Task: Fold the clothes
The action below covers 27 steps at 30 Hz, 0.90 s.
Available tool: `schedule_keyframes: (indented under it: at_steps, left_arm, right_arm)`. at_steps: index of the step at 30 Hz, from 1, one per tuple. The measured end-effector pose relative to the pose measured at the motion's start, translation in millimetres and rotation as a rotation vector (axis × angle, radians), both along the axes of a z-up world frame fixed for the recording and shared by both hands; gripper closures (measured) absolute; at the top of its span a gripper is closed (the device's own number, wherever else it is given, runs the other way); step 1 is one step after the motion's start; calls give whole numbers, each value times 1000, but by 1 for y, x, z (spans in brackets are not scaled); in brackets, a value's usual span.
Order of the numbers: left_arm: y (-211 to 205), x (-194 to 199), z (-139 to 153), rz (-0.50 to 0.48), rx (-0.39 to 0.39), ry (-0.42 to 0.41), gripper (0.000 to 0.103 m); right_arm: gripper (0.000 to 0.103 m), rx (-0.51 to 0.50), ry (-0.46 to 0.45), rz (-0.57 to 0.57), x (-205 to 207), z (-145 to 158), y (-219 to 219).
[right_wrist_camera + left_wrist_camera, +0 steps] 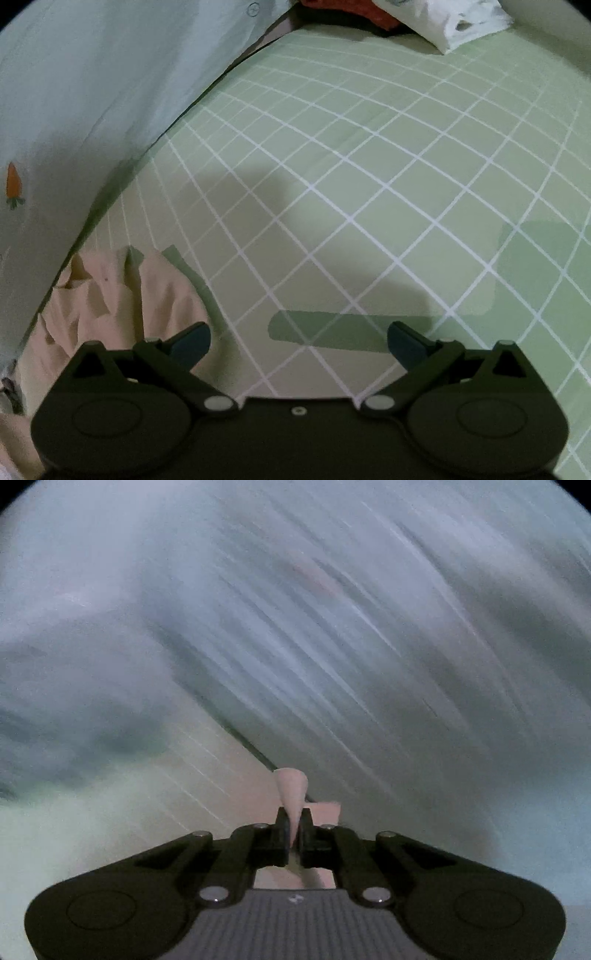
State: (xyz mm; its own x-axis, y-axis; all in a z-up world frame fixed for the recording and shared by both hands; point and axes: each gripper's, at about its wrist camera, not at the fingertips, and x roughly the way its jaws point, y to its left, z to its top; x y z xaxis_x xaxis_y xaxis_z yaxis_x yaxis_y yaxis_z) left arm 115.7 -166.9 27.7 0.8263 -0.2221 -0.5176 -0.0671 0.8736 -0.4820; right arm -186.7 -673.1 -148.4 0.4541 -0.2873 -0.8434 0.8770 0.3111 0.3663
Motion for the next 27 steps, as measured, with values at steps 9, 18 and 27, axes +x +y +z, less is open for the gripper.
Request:
schedule_keyframes:
  at_steps: [9, 18, 27]
  left_arm:
    - [117, -20, -49, 443, 54, 243, 54]
    - [-19, -44, -114, -61, 174, 430, 38]
    - [-129, -65, -131, -332, 256, 464, 24]
  right_arm:
    - [0, -29, 31, 50, 13, 0, 6]
    - [0, -116, -6, 262, 78, 20, 28]
    - [0, -150, -71, 475, 174, 42, 68]
